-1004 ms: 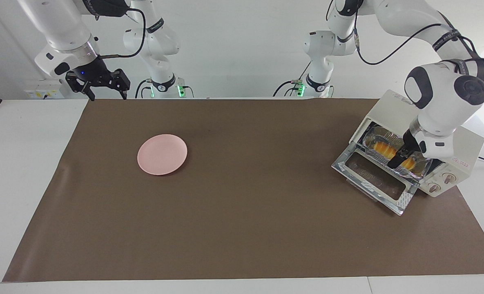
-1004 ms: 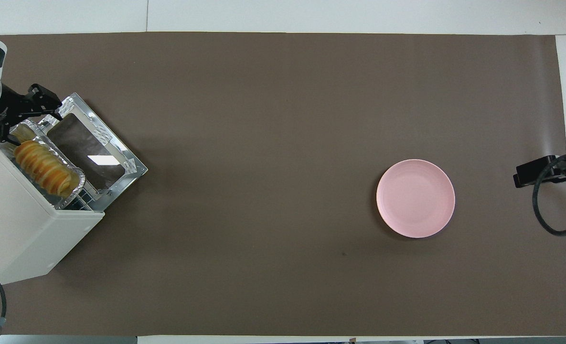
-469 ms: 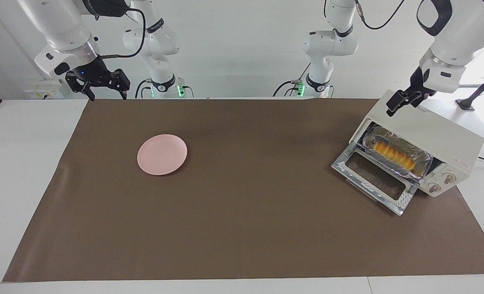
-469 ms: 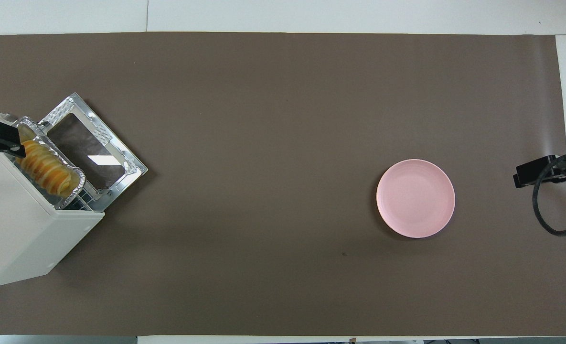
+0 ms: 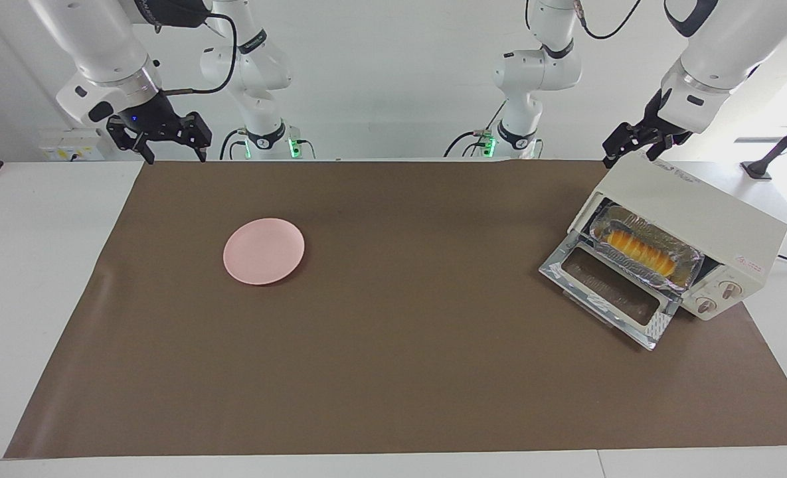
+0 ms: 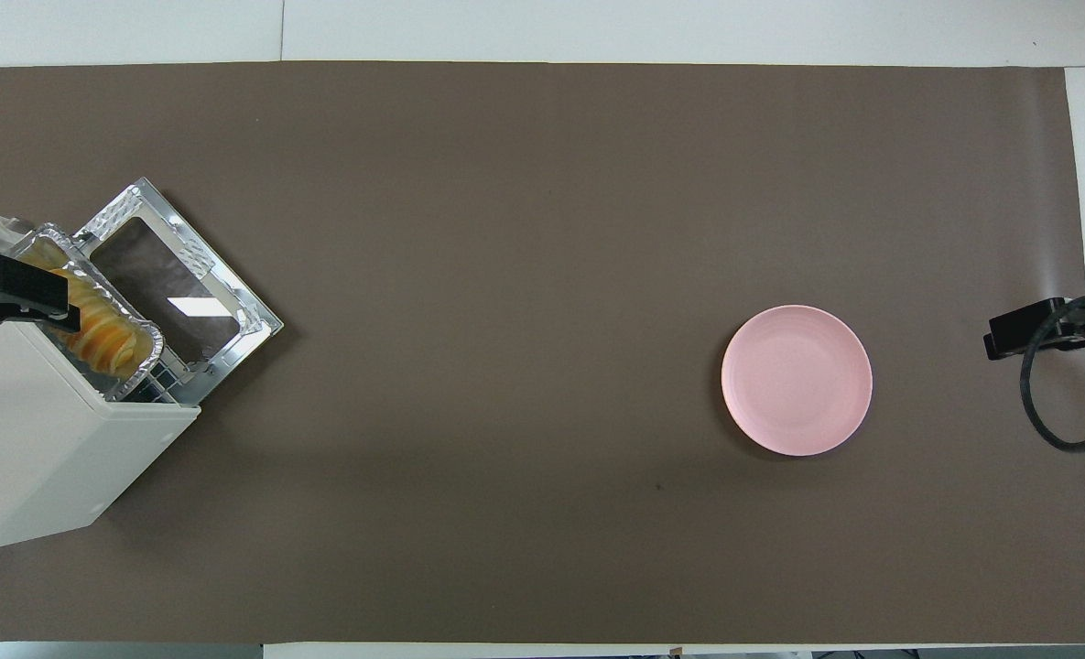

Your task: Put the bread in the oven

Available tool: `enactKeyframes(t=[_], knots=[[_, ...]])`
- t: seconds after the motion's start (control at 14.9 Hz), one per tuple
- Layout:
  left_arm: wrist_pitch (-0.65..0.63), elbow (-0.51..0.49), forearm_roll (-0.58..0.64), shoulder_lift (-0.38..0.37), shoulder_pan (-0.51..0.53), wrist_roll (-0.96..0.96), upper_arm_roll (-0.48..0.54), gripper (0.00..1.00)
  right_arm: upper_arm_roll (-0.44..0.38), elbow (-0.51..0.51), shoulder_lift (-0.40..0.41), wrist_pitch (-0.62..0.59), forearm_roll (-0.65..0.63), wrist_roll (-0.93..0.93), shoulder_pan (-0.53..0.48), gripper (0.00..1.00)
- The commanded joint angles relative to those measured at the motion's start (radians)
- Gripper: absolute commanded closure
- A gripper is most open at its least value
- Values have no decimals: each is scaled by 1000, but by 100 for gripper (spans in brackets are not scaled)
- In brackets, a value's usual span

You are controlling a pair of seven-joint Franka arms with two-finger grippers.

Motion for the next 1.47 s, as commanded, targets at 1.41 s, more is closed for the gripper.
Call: enactKeyframes(t=[1.41], knots=[[68,7,-14,20,15,125,-1,0,13,-11,-16,-7,12,-12,-19,0]])
